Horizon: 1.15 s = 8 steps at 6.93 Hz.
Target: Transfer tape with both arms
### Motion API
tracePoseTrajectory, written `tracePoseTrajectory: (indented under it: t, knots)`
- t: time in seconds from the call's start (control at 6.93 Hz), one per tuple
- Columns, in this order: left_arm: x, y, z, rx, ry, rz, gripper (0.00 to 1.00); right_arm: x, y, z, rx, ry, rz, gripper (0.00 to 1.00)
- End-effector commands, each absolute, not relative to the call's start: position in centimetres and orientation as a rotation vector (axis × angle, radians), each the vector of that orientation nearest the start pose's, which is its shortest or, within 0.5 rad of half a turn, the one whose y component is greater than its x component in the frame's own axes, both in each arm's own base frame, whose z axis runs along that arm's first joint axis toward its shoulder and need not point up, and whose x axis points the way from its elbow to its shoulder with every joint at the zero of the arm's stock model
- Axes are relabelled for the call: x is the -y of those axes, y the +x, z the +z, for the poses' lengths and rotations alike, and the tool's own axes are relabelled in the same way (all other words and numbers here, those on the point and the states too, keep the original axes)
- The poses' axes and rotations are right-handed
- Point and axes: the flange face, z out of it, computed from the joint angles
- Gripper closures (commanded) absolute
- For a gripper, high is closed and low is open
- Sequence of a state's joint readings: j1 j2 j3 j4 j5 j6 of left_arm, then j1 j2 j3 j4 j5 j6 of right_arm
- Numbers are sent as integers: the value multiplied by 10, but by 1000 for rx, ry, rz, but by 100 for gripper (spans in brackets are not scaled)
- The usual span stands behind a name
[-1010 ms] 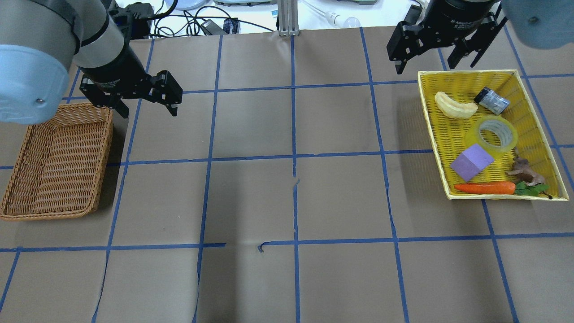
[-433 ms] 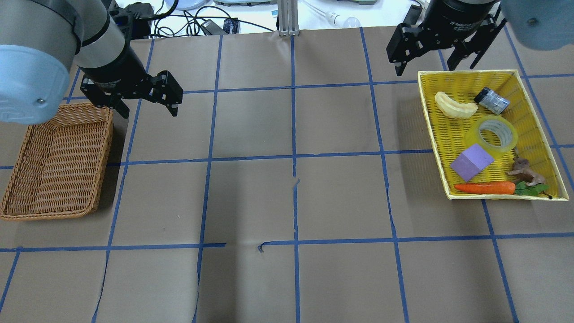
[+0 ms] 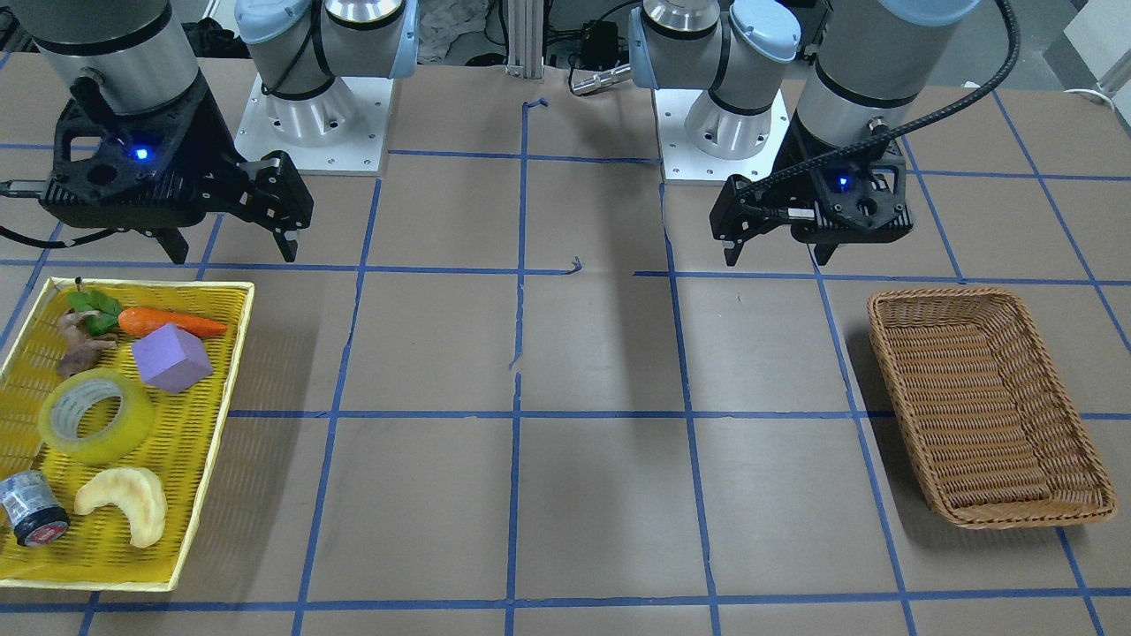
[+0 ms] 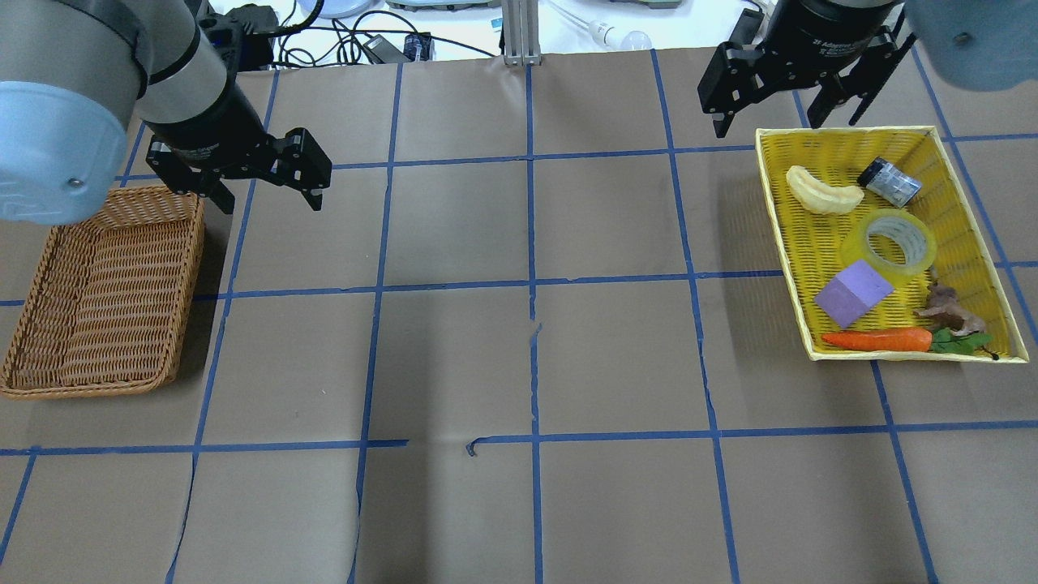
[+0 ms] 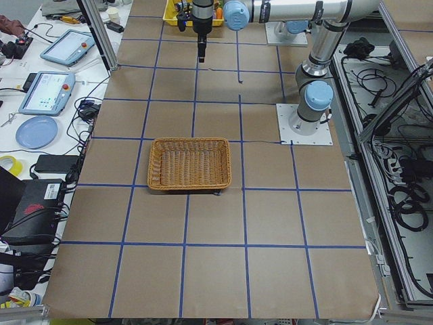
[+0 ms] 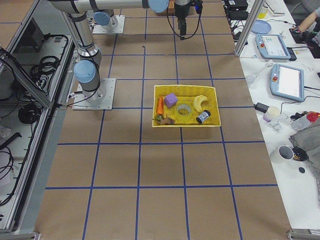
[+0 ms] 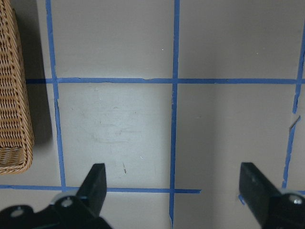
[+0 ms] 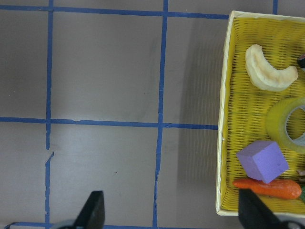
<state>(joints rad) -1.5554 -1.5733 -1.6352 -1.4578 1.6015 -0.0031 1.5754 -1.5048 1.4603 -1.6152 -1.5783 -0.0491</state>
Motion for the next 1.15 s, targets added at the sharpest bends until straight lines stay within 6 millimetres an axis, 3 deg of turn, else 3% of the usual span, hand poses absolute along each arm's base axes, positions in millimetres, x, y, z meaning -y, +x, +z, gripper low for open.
tracePoseTrajectory:
  t: [0.0, 1.01]
  knots:
    - [499, -123, 466, -3110, -30, -71, 0, 527, 135, 513, -3149, -84, -133, 0]
    - [500, -123, 464, -3111, -32, -67, 0, 530, 129, 513, -3142, -79, -137, 0]
